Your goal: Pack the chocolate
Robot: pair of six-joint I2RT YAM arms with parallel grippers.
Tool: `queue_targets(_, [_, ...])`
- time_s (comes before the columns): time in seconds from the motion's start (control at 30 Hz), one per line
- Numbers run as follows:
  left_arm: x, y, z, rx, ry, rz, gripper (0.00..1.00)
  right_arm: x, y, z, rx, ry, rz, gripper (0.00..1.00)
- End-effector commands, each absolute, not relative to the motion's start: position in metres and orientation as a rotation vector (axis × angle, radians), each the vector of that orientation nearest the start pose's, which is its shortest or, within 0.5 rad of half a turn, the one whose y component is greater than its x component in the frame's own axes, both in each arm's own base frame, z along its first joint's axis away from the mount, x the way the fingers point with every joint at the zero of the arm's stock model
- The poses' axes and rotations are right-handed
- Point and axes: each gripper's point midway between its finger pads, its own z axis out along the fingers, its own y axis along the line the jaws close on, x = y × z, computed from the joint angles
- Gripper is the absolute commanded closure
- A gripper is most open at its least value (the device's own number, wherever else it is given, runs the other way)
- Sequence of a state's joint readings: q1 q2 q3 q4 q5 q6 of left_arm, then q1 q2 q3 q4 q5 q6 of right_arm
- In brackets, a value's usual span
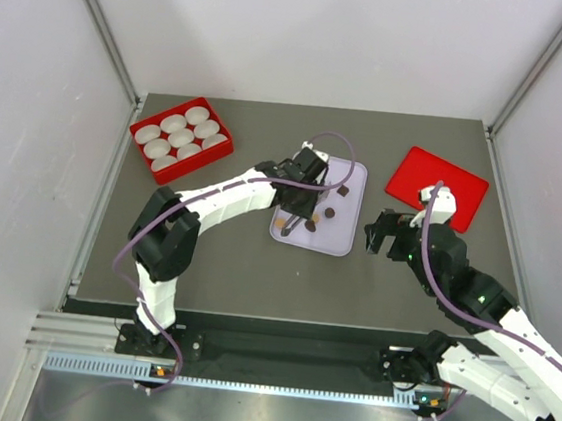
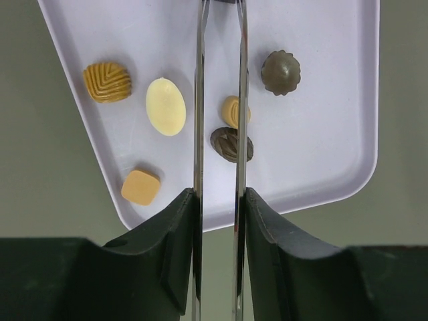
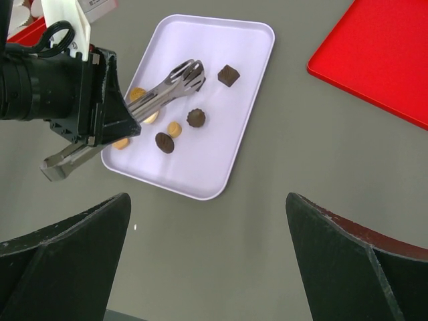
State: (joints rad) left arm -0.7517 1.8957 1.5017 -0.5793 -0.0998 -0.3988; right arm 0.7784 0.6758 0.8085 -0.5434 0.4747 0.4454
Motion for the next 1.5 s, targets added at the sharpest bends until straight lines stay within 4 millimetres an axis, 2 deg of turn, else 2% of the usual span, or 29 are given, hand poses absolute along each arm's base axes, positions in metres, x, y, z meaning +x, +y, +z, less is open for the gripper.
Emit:
queue_targets(0.0, [0.351, -0.32, 0.14, 0.371, 2.434, -0.35, 0.62, 0.229, 0.132, 0.264, 0.008, 1.884, 0.368, 0.0])
queue_targets(0.2, [0.35, -0.312, 0.167, 0.361, 2.404, -0.327, 0.71, 0.229, 0.135, 0.264, 0.012, 1.89, 0.383, 0.0])
queue_targets(0.33, [0.348, -0.308, 0.186, 0.345, 2.378, -0.332, 0.73, 0.229, 0.139, 0.261, 0.005, 1.901, 0.396, 0.0])
queue_targets(0.43, [0.359, -0.298, 0.206, 0.314, 2.316, -0.29, 0.73, 0.229, 0.14, 0.263, 0.006, 1.897, 0.406, 0.0])
queue_targets(0.47, [0.368, -0.296, 0.22, 0.292, 2.283, -0.282, 0.73, 0.228, 0.14, 0.264, 0.004, 1.895, 0.412, 0.0])
queue_targets(0.53, [0.384, -0.279, 0.223, 0.257, 2.298, -0.215, 0.74, 0.228, 0.141, 0.267, 0.003, 1.891, 0.417, 0.0])
queue_targets(0.63, [0.414, -0.252, 0.241, 0.167, 2.265, -0.146, 0.75, 0.227, 0.143, 0.267, -0.008, 1.894, 0.433, 0.0])
queue_targets(0.67, [0.428, -0.236, 0.241, 0.118, 2.262, -0.135, 0.75, 0.226, 0.144, 0.267, -0.007, 1.894, 0.441, 0.0])
queue_targets(0.73, [0.444, -0.219, 0.244, 0.062, 2.25, -0.13, 0.76, 0.224, 0.144, 0.265, -0.004, 1.896, 0.454, 0.0])
queue_targets(0.77, [0.457, -0.199, 0.242, 0.006, 2.249, -0.112, 0.76, 0.224, 0.145, 0.264, -0.004, 1.897, 0.458, 0.0])
queue_targets(0.83, [0.473, -0.18, 0.242, -0.048, 2.231, -0.088, 0.76, 0.222, 0.146, 0.262, -0.002, 1.898, 0.473, 0.0])
queue_targets(0.87, [0.484, -0.16, 0.237, -0.096, 2.228, -0.058, 0.76, 0.223, 0.147, 0.262, -0.003, 1.894, 0.479, 0.0])
queue_targets(0.93, [0.498, -0.144, 0.235, -0.123, 2.202, -0.032, 0.76, 0.223, 0.148, 0.261, -0.004, 1.894, 0.485, 0.0])
queue_targets(0.97, [0.506, -0.129, 0.23, -0.158, 2.198, -0.002, 0.76, 0.223, 0.148, 0.261, -0.007, 1.893, 0.486, 0.0])
queue_targets(1.17, [0.53, -0.078, 0.214, -0.302, 2.156, 0.075, 0.77, 0.225, 0.151, 0.26, -0.029, 1.891, 0.475, 0.0])
queue_targets(1.23, [0.532, -0.066, 0.206, -0.335, 2.149, 0.088, 0.77, 0.226, 0.152, 0.259, -0.037, 1.894, 0.469, 0.0])
queue_targets(1.47, [0.546, -0.024, 0.198, -0.434, 2.092, 0.115, 0.77, 0.228, 0.151, 0.257, -0.049, 1.897, 0.45, 0.0])
